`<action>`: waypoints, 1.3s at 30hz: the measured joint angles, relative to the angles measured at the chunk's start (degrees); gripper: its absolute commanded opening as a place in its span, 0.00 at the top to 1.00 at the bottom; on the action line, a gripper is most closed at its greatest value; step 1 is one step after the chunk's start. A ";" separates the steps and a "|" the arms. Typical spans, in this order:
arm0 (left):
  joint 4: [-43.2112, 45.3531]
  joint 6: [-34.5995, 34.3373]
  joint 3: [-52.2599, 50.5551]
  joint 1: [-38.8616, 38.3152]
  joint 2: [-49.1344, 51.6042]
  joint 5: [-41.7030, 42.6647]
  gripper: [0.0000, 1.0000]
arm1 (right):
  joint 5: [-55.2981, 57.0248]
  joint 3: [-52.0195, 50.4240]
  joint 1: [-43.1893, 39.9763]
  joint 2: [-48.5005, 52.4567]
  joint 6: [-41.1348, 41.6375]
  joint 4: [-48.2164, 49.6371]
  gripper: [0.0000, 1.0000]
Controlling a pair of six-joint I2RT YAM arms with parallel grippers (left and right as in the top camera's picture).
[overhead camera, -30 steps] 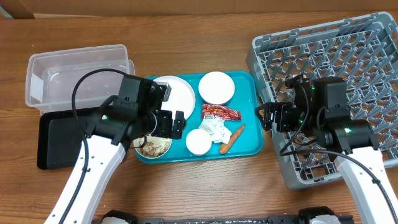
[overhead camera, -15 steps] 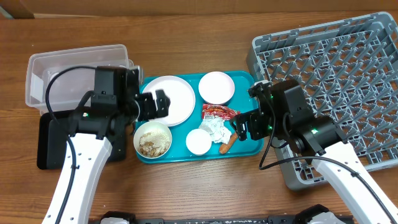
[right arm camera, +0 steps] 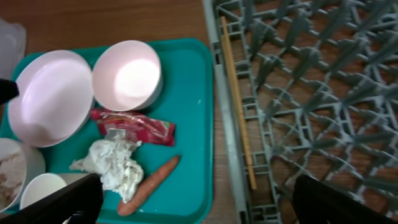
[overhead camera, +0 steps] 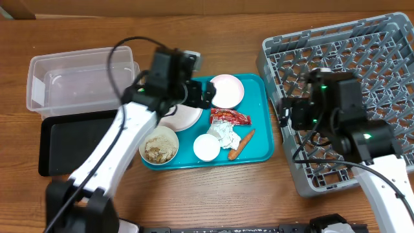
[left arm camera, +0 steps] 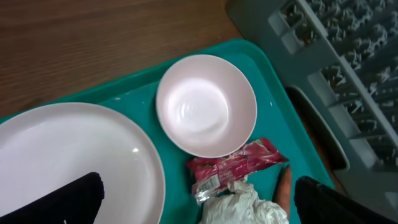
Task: Sort waste into correct bins and load items into the dishwasher
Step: 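Reach the left gripper to the red wrapper on the teal tray, then grasp the red wrapper with the left gripper and lift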
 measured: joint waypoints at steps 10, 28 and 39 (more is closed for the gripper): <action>0.13 3.98 0.92 -5.73 11.06 0.00 0.10 | 0.85 0.02 -4.74 -0.02 1.27 -1.88 0.00; -0.87 5.31 1.01 -7.98 16.96 -3.23 0.96 | 0.83 0.00 -4.74 -0.02 1.49 -2.19 0.00; -8.85 5.29 5.42 -7.96 16.96 -6.47 0.96 | 0.83 0.00 -4.74 -0.02 1.51 -2.51 0.00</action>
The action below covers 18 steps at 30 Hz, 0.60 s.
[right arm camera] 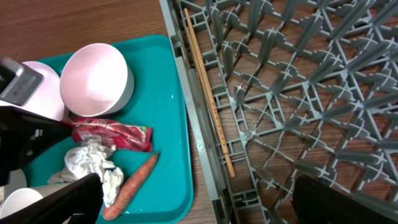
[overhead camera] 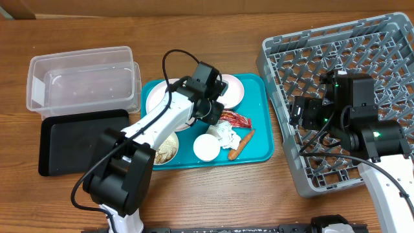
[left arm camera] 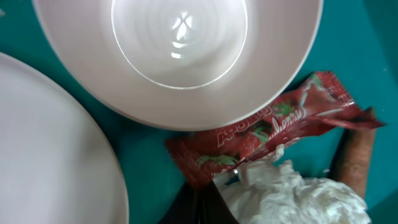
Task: Sort waste into correct bins and load items into the dishwasher
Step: 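Grasp the red wrapper with the left gripper and lift, then carry the wrapper left and drop it into the clear bin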
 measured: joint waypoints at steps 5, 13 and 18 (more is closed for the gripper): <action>-10.23 0.00 8.68 0.55 0.00 -0.22 0.96 | 0.24 0.02 -0.02 0.00 0.00 -0.02 0.00; -20.09 0.00 18.01 6.80 0.00 -0.24 0.96 | 0.81 0.00 0.00 0.00 0.02 -0.02 0.00; -21.55 -0.02 22.36 14.40 0.00 -0.24 0.96 | 0.83 0.00 0.00 0.00 -0.02 -0.02 0.00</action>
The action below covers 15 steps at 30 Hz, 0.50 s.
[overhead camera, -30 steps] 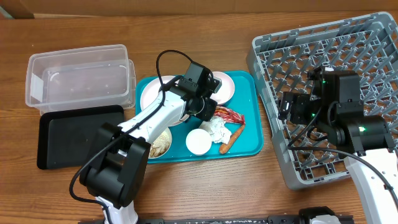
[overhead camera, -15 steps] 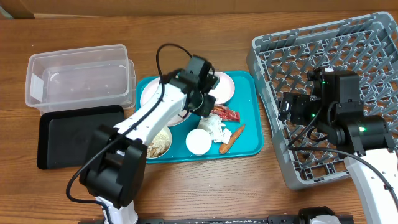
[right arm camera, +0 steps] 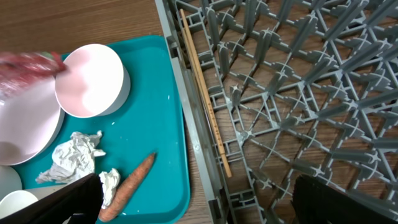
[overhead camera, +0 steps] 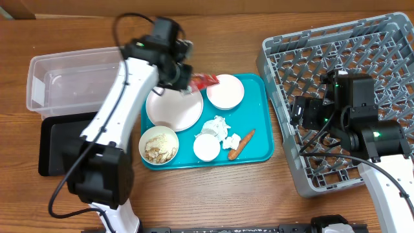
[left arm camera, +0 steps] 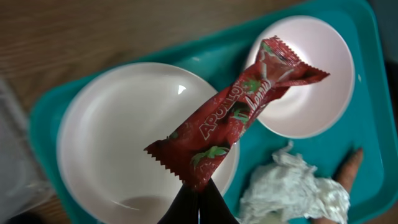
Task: Sort waste into correct bins and load items into the dishwasher
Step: 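Carry the wrapper left and drop it into the clear bin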
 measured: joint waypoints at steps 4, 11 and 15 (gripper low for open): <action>1.22 -0.37 1.70 9.68 0.00 -0.17 0.96 | 0.02 0.02 0.00 0.00 0.02 0.00 0.00; 3.87 -2.14 1.73 22.82 0.00 -0.26 0.96 | 0.04 0.00 -0.02 0.00 0.00 0.00 0.00; 3.78 -3.04 1.73 27.21 0.00 -0.63 0.96 | 0.04 0.02 -0.02 0.00 0.00 0.00 0.00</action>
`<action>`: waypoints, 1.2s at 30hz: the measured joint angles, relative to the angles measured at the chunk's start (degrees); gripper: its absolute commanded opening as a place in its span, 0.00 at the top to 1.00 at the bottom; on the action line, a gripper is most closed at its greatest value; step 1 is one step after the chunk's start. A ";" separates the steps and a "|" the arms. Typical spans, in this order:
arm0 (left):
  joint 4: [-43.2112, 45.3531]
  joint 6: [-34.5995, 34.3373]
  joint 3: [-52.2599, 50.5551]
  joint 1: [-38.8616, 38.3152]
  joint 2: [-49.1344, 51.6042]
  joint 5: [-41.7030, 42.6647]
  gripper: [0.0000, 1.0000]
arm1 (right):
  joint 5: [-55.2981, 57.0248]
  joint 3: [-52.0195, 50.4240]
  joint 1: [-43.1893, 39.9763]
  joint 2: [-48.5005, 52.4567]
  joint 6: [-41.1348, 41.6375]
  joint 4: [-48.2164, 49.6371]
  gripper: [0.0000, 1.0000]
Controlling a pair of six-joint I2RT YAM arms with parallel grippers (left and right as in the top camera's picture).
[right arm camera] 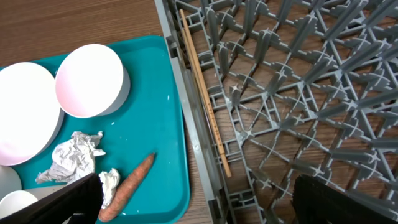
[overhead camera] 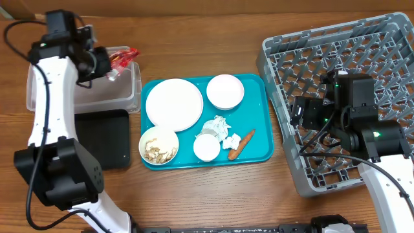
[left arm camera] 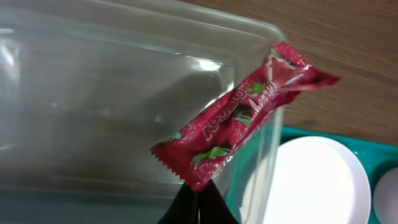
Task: Sort waste into correct bins and load items into the dishwasher
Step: 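Carry the wrapper left and drop it into the clear bin, then move the left gripper back and grasp the crumpled foil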
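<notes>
My left gripper (left arm camera: 198, 202) is shut on a red snack wrapper (left arm camera: 239, 115), holding it over the right end of the clear plastic bin (overhead camera: 77, 81); overhead the wrapper (overhead camera: 123, 58) hangs at the bin's right rim. The teal tray (overhead camera: 259, 139) carries a large white plate (overhead camera: 173, 103), a pink bowl (overhead camera: 224, 90), a bowl of food scraps (overhead camera: 158, 145), a small white cup (overhead camera: 206, 147), crumpled tissue (overhead camera: 217, 127) and a carrot (overhead camera: 241, 144). My right gripper (right arm camera: 199, 205) is open above the edge between the tray and the grey dishwasher rack (overhead camera: 381, 52).
A black tray (overhead camera: 103, 139) lies in front of the clear bin. A wooden chopstick (right arm camera: 205, 93) rests along the rack's left side. Brown table wood shows behind the tray and between tray and rack.
My left gripper has moved left with the red wrapper, from over the plate on the tray to over the clear bin's right end. The right arm has not moved.
At first my left gripper was open above the tray, the wrapper lying by the tissue. Then it was down at the wrapper. Then it held the wrapper above the plate, and now over the clear bin. The right gripper shifted slightly early on, then stayed still.
</notes>
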 measured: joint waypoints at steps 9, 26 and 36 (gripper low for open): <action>-1.64 -0.59 0.00 0.52 0.00 -0.55 0.29 | 0.37 0.00 0.00 0.00 0.00 -0.37 0.00; -3.69 3.82 0.02 -20.59 -2.12 7.67 0.24 | 0.39 -0.02 0.00 0.00 0.02 -0.70 0.00; -5.44 5.86 0.17 -41.03 2.82 7.82 0.21 | 0.39 -0.02 0.02 0.00 0.02 -1.51 0.00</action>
